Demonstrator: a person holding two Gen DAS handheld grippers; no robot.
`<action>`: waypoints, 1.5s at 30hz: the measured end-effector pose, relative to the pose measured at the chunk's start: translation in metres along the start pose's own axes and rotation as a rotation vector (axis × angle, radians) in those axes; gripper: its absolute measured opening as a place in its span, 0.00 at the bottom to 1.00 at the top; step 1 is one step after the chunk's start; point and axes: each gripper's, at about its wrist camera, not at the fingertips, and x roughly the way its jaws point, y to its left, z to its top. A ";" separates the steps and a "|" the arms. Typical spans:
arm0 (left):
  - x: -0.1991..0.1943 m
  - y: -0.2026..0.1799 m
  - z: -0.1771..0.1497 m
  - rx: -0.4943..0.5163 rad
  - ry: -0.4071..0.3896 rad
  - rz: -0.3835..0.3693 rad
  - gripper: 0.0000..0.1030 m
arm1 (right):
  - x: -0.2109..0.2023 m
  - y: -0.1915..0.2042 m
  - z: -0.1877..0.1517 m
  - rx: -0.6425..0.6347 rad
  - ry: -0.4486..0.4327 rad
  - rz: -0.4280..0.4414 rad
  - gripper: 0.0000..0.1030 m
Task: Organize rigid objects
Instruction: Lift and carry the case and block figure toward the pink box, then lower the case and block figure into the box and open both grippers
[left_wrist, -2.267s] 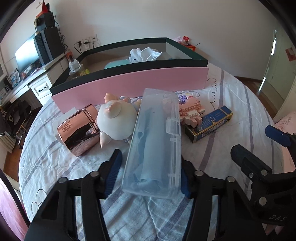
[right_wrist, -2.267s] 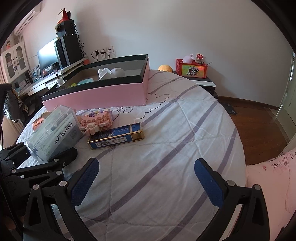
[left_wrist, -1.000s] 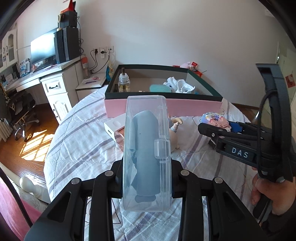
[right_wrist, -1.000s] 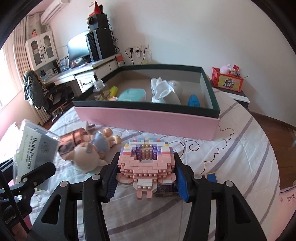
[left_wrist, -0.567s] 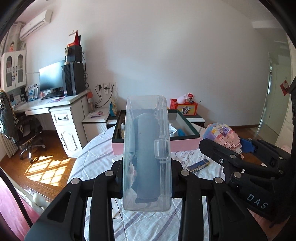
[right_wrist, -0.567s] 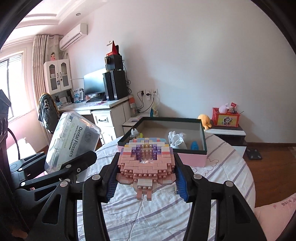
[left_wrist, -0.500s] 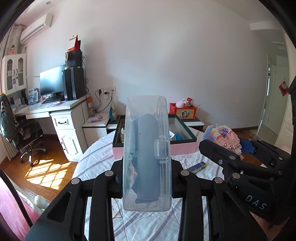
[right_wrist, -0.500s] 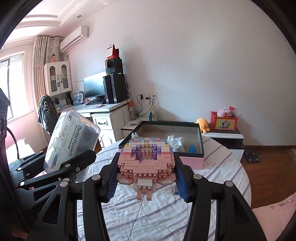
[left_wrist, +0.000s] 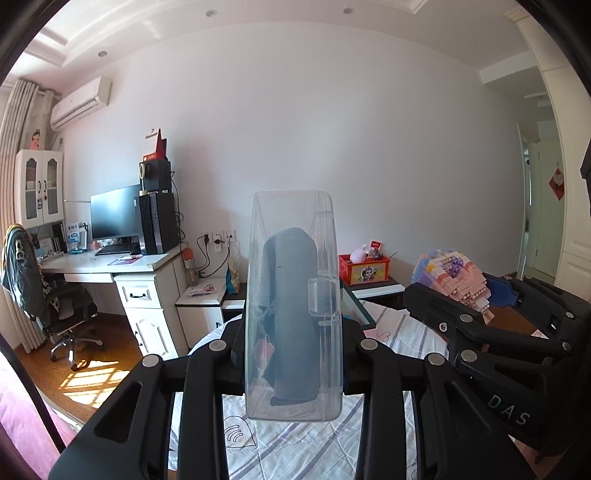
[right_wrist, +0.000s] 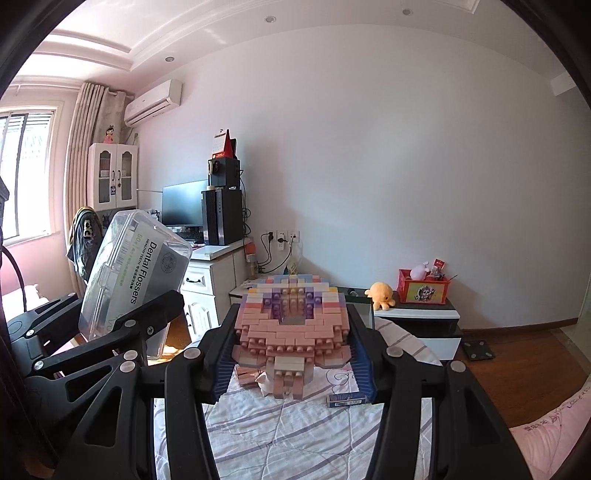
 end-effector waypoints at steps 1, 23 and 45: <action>-0.004 -0.001 0.001 0.000 -0.008 0.000 0.32 | -0.003 0.001 0.002 -0.003 -0.008 -0.002 0.53; 0.027 0.009 -0.004 -0.001 0.016 0.043 0.32 | 0.035 0.006 0.008 -0.046 0.007 0.031 0.53; 0.324 0.013 -0.032 0.041 0.407 -0.084 0.32 | 0.297 -0.080 -0.037 -0.005 0.351 0.015 0.53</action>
